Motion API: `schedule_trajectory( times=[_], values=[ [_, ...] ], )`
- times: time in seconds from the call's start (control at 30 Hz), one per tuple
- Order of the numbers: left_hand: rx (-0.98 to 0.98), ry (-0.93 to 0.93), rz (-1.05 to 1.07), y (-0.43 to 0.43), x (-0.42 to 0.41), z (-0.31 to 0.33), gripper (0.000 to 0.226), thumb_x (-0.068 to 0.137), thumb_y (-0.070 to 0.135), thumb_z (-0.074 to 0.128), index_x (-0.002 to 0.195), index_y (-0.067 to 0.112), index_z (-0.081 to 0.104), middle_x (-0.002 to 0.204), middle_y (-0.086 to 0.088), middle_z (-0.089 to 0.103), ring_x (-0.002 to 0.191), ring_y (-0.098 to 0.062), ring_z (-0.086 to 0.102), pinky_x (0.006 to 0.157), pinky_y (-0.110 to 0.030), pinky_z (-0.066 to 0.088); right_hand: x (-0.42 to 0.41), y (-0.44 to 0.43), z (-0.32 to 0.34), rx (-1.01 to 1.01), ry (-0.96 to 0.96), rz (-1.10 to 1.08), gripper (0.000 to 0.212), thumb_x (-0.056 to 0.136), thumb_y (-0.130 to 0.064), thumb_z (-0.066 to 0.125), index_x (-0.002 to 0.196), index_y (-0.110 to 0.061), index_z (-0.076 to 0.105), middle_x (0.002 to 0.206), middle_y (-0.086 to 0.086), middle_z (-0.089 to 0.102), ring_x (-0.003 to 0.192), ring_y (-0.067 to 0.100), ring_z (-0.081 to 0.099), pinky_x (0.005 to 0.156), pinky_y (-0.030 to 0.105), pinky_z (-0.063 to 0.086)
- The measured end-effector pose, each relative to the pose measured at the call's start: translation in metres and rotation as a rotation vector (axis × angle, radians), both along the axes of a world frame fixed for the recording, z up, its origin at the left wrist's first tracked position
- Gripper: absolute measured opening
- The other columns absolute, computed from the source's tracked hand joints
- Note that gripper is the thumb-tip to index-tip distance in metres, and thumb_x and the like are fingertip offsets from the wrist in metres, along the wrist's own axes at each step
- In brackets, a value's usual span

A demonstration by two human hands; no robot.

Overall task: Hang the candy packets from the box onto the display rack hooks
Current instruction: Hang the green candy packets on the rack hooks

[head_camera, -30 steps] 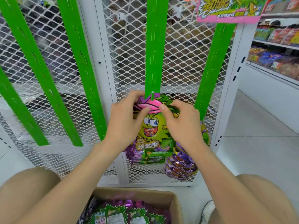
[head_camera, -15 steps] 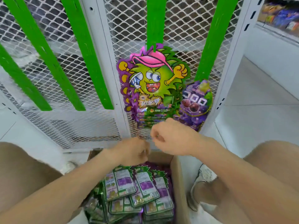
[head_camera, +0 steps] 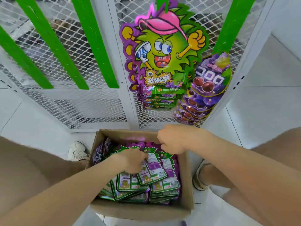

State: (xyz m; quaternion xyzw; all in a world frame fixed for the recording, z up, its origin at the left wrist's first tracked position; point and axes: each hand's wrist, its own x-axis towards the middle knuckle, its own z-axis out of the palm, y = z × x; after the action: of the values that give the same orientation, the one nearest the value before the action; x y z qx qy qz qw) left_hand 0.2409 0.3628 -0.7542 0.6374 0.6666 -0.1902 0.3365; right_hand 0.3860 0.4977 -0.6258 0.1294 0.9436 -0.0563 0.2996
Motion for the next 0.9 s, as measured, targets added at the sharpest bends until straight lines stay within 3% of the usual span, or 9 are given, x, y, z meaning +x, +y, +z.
schedule_trajectory(
  times=[0.1,0.17,0.27,0.37,0.47,0.57,0.73,0.83,0.9],
  values=[
    [0.147,-0.035,-0.001,0.015,-0.005,0.031,0.034,0.106,0.021,0.044,0.139,0.027,0.051,0.115,-0.007,0.070,0.091,-0.030,0.066,0.076,-0.036,0.050,-0.003,0.002,-0.002,-0.018,-0.031,-0.023,0.026,0.102,-0.022,0.054,0.077,-0.016,0.047,0.081,0.005,0.054,0.065,0.024,0.053,0.051,0.031,0.035],
    [0.260,-0.138,0.056,0.024,-0.013,0.054,0.032,0.103,0.017,0.047,0.131,0.026,0.059,0.109,0.000,0.070,0.092,-0.025,0.066,0.078,-0.034,0.052,-0.004,0.004,0.000,-0.030,-0.001,-0.044,0.014,0.101,-0.025,0.058,0.109,-0.013,0.059,0.097,0.006,0.056,0.079,0.027,0.058,0.053,0.032,0.036],
    [0.453,-0.342,0.155,0.031,-0.027,0.099,0.029,0.097,0.013,0.063,0.120,0.028,0.073,0.100,0.015,0.071,0.087,-0.009,0.063,0.078,-0.025,0.047,-0.002,0.013,0.003,-0.046,0.090,-0.140,0.054,0.092,-0.033,0.071,0.136,-0.013,0.046,0.116,0.011,0.053,0.103,0.033,0.059,0.075,0.039,0.050],
    [0.627,-0.542,0.349,0.028,-0.042,0.140,0.019,0.089,0.012,0.080,0.102,0.025,0.080,0.086,0.020,0.077,0.079,0.001,0.069,0.076,-0.019,0.052,0.000,0.028,0.011,-0.083,0.136,-0.177,0.064,0.080,-0.042,0.084,0.129,-0.012,0.054,0.122,0.011,0.059,0.114,0.032,0.057,0.093,0.047,0.052],
    [0.791,-0.714,0.645,0.021,-0.055,0.158,0.016,0.080,0.006,0.089,0.086,0.017,0.078,0.084,0.008,0.079,0.077,-0.016,0.074,0.075,-0.029,0.057,0.005,0.039,0.030,-0.143,0.265,-0.291,0.042,0.075,-0.039,0.088,0.082,-0.009,0.060,0.083,0.011,0.058,0.078,0.027,0.054,0.067,0.040,0.044],
    [0.832,-0.726,0.793,0.020,-0.067,0.155,0.021,0.077,-0.001,0.089,0.079,0.007,0.070,0.076,-0.004,0.075,0.069,-0.014,0.066,0.071,-0.029,0.051,0.009,0.049,0.043,-0.352,0.530,-0.537,0.034,0.072,-0.018,0.088,0.060,-0.009,0.057,0.055,0.003,0.049,0.055,0.017,0.041,0.055,0.033,0.034],
    [0.617,-0.577,0.589,0.020,-0.063,0.156,0.034,0.077,0.012,0.090,0.096,0.018,0.062,0.068,0.001,0.071,0.055,-0.012,0.060,0.057,-0.035,0.051,0.008,0.048,0.051,-0.464,0.776,-0.488,0.015,0.080,-0.022,0.080,0.093,-0.024,0.073,0.083,-0.010,0.075,0.081,0.015,0.071,0.083,0.044,0.060],
    [0.653,-0.605,0.358,0.024,-0.044,0.165,0.042,0.085,0.034,0.088,0.122,0.028,0.068,0.105,0.015,0.078,0.096,-0.005,0.072,0.086,-0.026,0.056,0.003,0.030,0.061,-0.468,0.898,-0.393,0.018,0.088,-0.014,0.080,0.099,-0.028,0.076,0.078,-0.009,0.072,0.068,0.010,0.065,0.074,0.035,0.057],
    [0.732,-0.641,0.399,0.027,-0.036,0.174,0.030,0.091,0.033,0.083,0.118,0.026,0.074,0.107,0.013,0.079,0.099,-0.003,0.072,0.088,-0.028,0.055,0.003,0.026,0.072,-0.467,1.042,-0.444,0.028,0.085,-0.018,0.085,0.108,-0.032,0.078,0.086,-0.008,0.075,0.078,0.003,0.069,0.078,0.024,0.055]
  ],
)
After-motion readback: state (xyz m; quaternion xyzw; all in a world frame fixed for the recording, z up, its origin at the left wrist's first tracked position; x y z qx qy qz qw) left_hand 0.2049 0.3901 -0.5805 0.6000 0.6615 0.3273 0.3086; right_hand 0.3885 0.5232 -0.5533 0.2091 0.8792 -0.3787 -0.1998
